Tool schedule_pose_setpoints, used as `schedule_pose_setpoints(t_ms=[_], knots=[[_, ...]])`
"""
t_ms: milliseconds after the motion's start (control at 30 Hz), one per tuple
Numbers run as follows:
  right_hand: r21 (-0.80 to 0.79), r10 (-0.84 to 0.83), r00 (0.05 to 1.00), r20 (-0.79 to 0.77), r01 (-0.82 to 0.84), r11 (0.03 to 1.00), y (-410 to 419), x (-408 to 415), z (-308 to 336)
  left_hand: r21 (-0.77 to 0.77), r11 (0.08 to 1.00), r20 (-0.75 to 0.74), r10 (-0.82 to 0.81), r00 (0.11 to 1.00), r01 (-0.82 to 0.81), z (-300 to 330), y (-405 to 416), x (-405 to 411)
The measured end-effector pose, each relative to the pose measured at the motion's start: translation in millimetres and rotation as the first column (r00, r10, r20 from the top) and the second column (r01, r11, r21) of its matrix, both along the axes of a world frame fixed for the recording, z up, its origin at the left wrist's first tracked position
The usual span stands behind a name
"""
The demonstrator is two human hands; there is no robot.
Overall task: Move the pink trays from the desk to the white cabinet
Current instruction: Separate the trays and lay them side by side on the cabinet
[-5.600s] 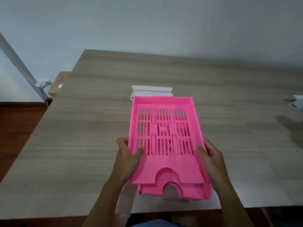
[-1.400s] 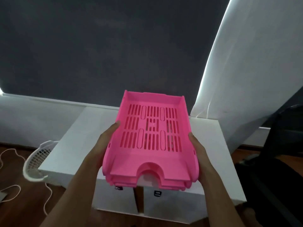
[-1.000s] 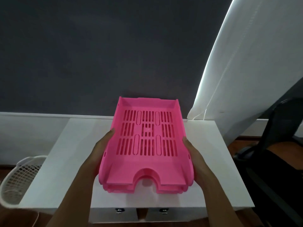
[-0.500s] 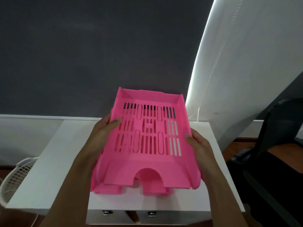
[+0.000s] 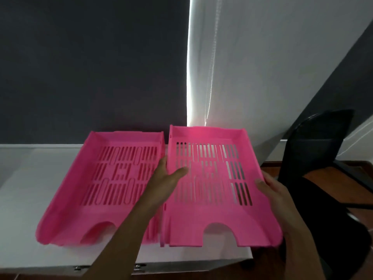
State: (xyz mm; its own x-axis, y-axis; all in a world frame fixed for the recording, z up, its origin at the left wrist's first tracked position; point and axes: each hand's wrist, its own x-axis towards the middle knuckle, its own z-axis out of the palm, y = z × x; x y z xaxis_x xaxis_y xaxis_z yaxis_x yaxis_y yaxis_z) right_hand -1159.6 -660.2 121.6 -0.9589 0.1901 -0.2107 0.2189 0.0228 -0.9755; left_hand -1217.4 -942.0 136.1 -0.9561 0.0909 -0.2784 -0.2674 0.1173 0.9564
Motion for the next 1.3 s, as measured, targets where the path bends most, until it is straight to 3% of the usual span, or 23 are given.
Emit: schedule_pose_setpoints(t_ms=[233, 433, 633, 733, 867, 1033, 1233, 1300], knots=[[-0.147, -0.054, 0.99, 0.127, 0.073, 0.986, 25.1, -8.7, -55.9, -0.139, 0.981, 0.111, 0.151, 0.982, -0.135, -64.8, 33.3, -4.5], [-0.148, -0.09, 0.984, 0.152, 0.113, 0.983, 21.4, -11.4, -71.7, -0.247, 0.955, 0.12, 0.197, 0.973, -0.164, -43.8, 53.2, 12.1], [-0.059, -0.17, 0.985, -0.011, 0.169, 0.984, 7.5, -26.7, -46.4, -0.238, 0.959, 0.0, 0.161, 0.987, -0.156, -27.9, 42.0, 11.6], [0.007, -0.135, 0.984, -0.119, 0.136, 0.991, -19.9, -38.2, -25.6, -0.218, 0.962, -0.076, 0.149, 0.986, -0.162, -14.8, 28.8, 9.3], [0.04, -0.019, 0.981, -0.194, 0.027, 0.999, -74.8, -51.6, -11.9, -0.13, 0.968, -0.135, 0.195, 0.971, -0.213, -0.3, -9.0, 6.0], [0.022, 0.096, 0.979, -0.179, -0.094, 0.995, -160.5, -59.2, -14.8, -0.099, 0.946, -0.151, 0.293, 0.944, -0.31, 12.6, -83.6, -1.5], [0.003, 0.121, 0.99, -0.079, -0.121, 0.993, -240.9, -67.8, -34.9, -0.192, 0.894, -0.155, 0.379, 0.912, -0.404, 17.3, -207.0, -2.4], [-0.003, 0.102, 0.994, -0.03, -0.102, 0.995, -254.5, -67.7, -44.2, -0.274, 0.869, -0.093, 0.403, 0.91, -0.413, 14.0, -241.1, -0.8]])
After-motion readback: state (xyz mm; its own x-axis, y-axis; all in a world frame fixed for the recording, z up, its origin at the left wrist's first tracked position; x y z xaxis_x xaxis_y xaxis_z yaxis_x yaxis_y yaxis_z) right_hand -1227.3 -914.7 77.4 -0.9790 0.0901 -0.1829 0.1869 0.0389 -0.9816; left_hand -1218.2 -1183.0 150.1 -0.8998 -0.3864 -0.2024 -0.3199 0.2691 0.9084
